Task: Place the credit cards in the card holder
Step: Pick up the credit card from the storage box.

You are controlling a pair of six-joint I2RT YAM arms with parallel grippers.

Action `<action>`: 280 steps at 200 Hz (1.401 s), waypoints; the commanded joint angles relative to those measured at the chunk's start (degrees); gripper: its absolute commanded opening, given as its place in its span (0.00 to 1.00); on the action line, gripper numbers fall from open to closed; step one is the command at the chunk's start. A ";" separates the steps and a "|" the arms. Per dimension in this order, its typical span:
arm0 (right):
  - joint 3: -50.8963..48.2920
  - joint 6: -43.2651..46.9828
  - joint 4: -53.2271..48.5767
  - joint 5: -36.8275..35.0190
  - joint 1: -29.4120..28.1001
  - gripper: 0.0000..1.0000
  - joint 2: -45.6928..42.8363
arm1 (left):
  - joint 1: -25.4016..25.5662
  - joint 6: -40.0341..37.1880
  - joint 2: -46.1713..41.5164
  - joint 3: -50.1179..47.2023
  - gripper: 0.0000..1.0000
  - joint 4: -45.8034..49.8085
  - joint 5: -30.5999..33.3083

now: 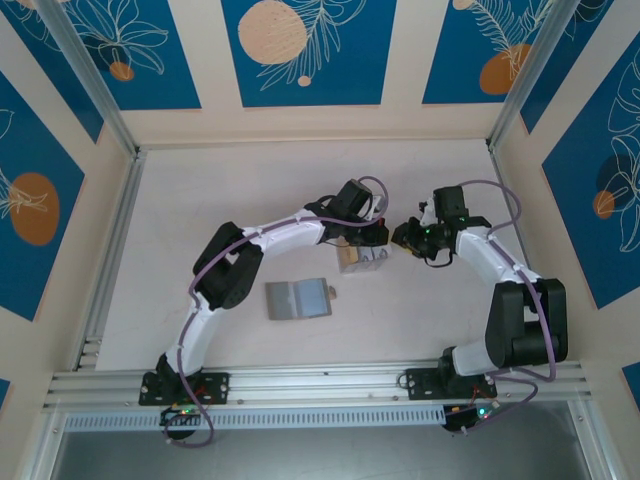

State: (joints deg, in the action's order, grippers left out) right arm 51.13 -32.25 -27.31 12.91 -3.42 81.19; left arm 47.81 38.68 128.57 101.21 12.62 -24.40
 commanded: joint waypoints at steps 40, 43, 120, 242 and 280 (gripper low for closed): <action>-6.75 -2.82 6.33 6.43 0.56 0.33 -4.31 | 0.72 0.83 1.60 1.89 0.03 -0.67 -1.24; -6.94 -2.82 6.43 6.44 0.53 0.33 -4.36 | 0.74 0.79 1.64 1.91 0.03 -0.68 -1.26; -7.40 -1.76 8.06 5.66 -0.42 0.32 -2.28 | 0.86 0.88 1.79 2.15 0.03 -0.74 -1.31; -5.43 -1.81 9.12 5.11 -2.22 0.23 0.43 | 0.88 0.96 1.97 2.59 0.03 -0.76 -1.42; -5.42 -1.60 9.47 5.46 -2.38 0.16 0.55 | 0.92 1.14 2.03 2.59 0.03 -0.89 -1.51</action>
State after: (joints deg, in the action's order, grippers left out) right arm 44.14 -34.09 -18.57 16.78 -5.08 81.06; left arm 47.77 39.09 129.62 101.86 12.51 -23.97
